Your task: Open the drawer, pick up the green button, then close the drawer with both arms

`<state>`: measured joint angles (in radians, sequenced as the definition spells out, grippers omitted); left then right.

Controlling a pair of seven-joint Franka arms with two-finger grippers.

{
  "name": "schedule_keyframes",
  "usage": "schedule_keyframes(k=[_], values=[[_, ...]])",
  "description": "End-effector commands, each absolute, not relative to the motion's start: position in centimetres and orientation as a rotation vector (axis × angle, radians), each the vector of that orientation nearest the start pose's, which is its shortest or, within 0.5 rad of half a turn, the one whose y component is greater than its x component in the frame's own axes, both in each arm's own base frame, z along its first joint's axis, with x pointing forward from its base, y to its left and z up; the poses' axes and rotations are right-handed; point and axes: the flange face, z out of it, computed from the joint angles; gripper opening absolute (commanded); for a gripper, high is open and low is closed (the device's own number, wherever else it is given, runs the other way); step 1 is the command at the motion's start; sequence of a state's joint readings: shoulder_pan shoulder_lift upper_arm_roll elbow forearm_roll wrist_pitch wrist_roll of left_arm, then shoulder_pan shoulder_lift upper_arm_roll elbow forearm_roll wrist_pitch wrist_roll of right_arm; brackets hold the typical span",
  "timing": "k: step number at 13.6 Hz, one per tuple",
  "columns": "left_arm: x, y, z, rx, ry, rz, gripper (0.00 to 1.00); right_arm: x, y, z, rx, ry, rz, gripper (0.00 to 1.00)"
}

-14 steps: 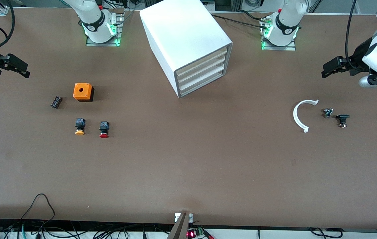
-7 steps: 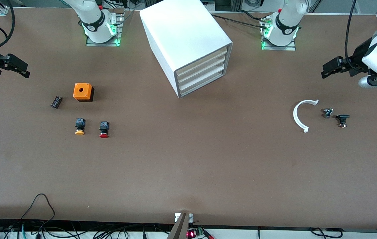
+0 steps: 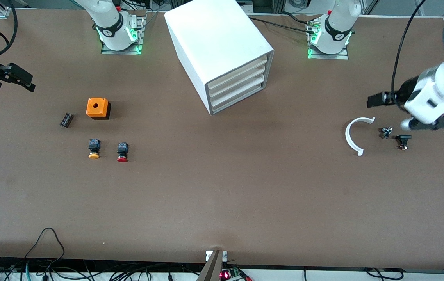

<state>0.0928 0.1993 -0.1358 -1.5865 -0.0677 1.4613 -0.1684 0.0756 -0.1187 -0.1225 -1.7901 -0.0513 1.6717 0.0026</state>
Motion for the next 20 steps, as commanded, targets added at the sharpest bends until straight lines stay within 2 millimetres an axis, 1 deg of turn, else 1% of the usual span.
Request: schedule_keyframes(k=[1,2,3,4,5,6,8,9,10,11,12,14,16,17,18,19,20], values=[[60.1,-1.7,45.4,-3.215,-0.165,0.692,1.0,52.4,-3.0,59.7,-3.165,0.081,-0.008,1.0],[60.6,-1.6,42.6,-3.27,-0.134,0.787,1.0,52.6,-3.0,59.2,-3.165,0.088,0.009,1.0],[60.8,-0.9,38.8,-3.329,-0.139,0.911,1.0,53.0,-2.9,58.5,-3.171,0.068,0.026,1.0],[60.6,-0.7,34.4,-3.4,-0.145,1.056,1.0,53.2,-2.8,58.5,-3.172,0.06,0.026,1.0],[59.9,-0.8,31.2,-3.464,-0.155,1.143,1.0,53.5,-2.8,58.4,-3.17,0.063,0.026,1.0],[58.7,-1.3,28.5,-3.507,-0.145,1.213,1.0,53.7,-2.8,58.2,-3.169,0.061,0.031,1.0],[56.0,-3.8,22.9,-3.558,-0.056,1.401,1.0,53.8,-2.7,58.0,-3.166,0.064,0.035,1.0],[54.5,-5.4,20.2,-3.607,-0.058,1.431,1.0,54.1,-2.7,57.5,-3.164,0.064,0.047,1.0],[53.0,-6.5,17.7,-3.669,-0.009,1.41,1.0,54.1,-2.7,57.5,-3.143,0.068,0.047,1.0],[52.1,-8.8,16.4,-3.744,0.123,1.372,0.98,54.1,-2.7,57.5,-3.135,0.071,0.049,1.0],[51.5,-10.8,15.9,-3.782,0.179,1.337,0.96,54.1,-2.7,57.5,-3.135,0.071,0.051,1.0],[50.7,-15.0,16.0,-3.808,0.243,1.337,0.97,54.1,-2.5,57.5,-3.135,0.064,0.051,1.0],[49.2,-18.5,16.2,-3.816,0.3,1.363,0.97,54.1,-2.1,57.4,-3.135,0.055,0.06,1.0],[48.0,-20.4,16.1,-3.825,0.295,1.391,0.97,54.1,-1.9,57.4,-3.135,0.055,0.063,1.0],[46.7,-21.5,15.4,-3.838,0.226,1.415,0.97,54.4,-1.7,56.8,-3.135,0.055,0.077,1.0],[45.4,-23.1,15.2,-3.844,0.211,1.426,0.95,54.5,-1.6,56.7,-3.135,0.057,0.075,1.0],[44.3,-24.8,15.4,-3.845,0.247,1.393,0.94,54.7,-0.8,56.3,-3.137,0.038,0.082,1.0]])
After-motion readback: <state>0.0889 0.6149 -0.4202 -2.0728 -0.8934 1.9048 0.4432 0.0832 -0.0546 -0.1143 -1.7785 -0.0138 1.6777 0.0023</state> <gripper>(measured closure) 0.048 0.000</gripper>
